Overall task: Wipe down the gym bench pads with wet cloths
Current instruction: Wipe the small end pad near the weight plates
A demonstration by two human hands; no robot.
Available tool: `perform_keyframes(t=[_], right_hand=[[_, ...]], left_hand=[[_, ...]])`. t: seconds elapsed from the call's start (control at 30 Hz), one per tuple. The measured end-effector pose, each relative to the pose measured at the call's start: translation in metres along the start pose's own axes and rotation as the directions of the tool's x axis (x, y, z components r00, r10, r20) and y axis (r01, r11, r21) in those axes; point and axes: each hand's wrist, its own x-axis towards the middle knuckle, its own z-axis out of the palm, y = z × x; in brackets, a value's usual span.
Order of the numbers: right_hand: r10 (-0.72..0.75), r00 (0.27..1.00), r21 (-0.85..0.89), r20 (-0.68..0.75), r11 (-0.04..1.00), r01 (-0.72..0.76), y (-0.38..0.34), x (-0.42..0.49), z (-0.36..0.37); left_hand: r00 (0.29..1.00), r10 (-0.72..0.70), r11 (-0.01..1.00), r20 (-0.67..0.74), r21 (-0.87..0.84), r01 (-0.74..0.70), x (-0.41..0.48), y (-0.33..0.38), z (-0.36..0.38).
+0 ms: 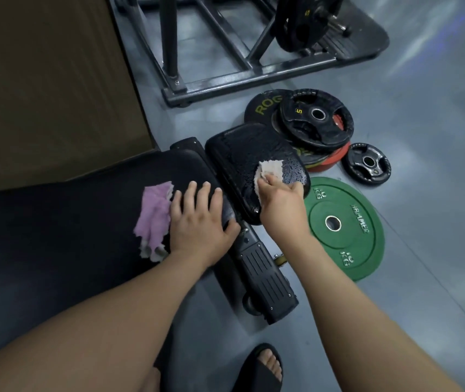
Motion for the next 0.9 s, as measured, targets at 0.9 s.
perform_keyframes(t=[0.9], right_hand=[[-0.023,0.994,0.456,0.103,0.890,-0.026,-0.133,-0.047,-0.080]], left_hand=[[0.931,-0.324,0.488,0.168,-0.813,0.316,-0.029,-0.100,-0.149]])
